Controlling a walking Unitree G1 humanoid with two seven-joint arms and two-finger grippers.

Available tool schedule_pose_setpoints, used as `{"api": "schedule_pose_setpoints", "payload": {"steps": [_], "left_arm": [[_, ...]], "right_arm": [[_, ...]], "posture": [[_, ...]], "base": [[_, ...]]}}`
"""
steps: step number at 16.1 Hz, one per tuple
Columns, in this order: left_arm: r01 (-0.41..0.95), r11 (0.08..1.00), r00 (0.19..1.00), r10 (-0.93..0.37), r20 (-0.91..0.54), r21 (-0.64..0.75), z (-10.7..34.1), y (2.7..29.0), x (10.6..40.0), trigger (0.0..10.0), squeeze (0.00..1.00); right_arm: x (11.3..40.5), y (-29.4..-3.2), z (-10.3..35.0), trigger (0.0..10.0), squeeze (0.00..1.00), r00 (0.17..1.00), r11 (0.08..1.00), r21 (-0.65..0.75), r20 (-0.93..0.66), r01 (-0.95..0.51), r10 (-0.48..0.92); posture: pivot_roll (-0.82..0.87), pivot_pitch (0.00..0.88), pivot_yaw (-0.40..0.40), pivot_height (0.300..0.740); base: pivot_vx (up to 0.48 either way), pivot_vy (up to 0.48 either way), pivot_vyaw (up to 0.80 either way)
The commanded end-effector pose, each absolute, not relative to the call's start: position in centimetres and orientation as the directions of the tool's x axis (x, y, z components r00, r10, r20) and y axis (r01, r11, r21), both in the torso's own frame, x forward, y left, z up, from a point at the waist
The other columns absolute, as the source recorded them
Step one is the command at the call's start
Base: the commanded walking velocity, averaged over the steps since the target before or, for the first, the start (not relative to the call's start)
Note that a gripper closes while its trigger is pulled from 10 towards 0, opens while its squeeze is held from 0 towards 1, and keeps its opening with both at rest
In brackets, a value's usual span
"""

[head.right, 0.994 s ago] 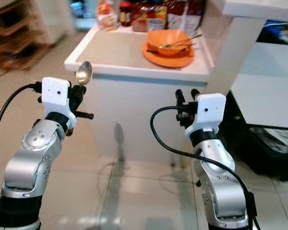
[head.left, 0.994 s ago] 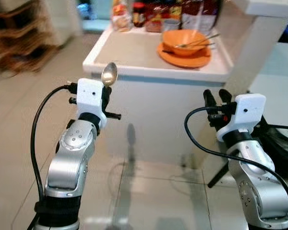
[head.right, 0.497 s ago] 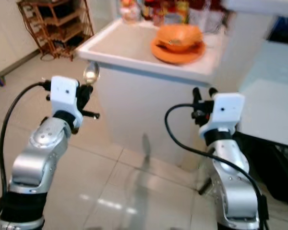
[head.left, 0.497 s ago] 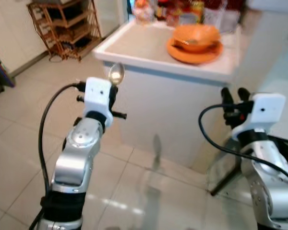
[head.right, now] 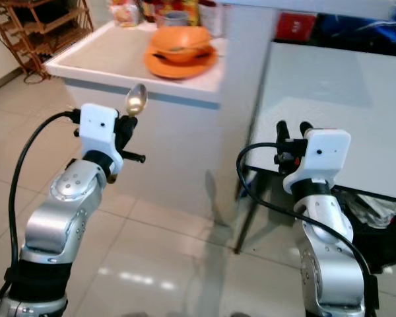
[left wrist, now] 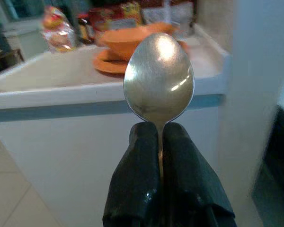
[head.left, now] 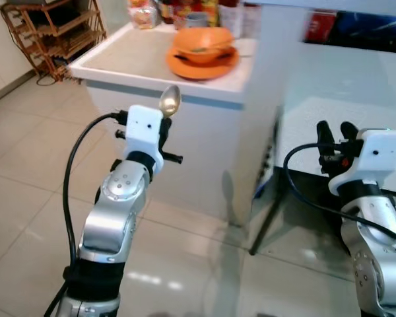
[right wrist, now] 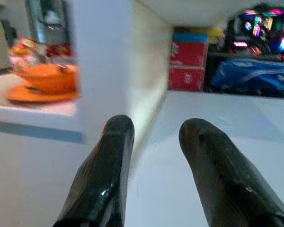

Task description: Setting the table

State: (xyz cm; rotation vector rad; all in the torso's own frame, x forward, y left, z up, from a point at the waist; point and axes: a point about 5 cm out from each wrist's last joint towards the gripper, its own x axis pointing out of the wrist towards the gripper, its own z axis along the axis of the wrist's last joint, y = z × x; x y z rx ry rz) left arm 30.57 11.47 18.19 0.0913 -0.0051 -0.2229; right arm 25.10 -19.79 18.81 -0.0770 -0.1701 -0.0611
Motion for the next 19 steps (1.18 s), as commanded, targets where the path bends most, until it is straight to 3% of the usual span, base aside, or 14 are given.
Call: {"api": "schedule_pose_setpoints", "payload": {"steps": [1,19], "left_arm": [[0.229,0.968,0.973,-0.232,0.017,0.103,18.65,11.08,30.47,10.0,0.00],[0.211,0.974,0.976,-0.215,0.033,0.084,18.96,10.68,30.91,10.0,0.00]], "right_arm": [[25.05,-19.81,19.24,10.0,0.00,0.981,0.996,-0.063,0.185,0.065,-0.053],[24.96,-19.28,18.73,10.0,0.00,0.990,0.999,-0.031,0.138,-0.034,0.037]], "posture": [[-0.06,0.033,0.058,0.740],[-0.07,0.014,0.036,0.740]], "base": [[0.000,-0.480,0.00],[0.000,-0.480,0.00]]}}
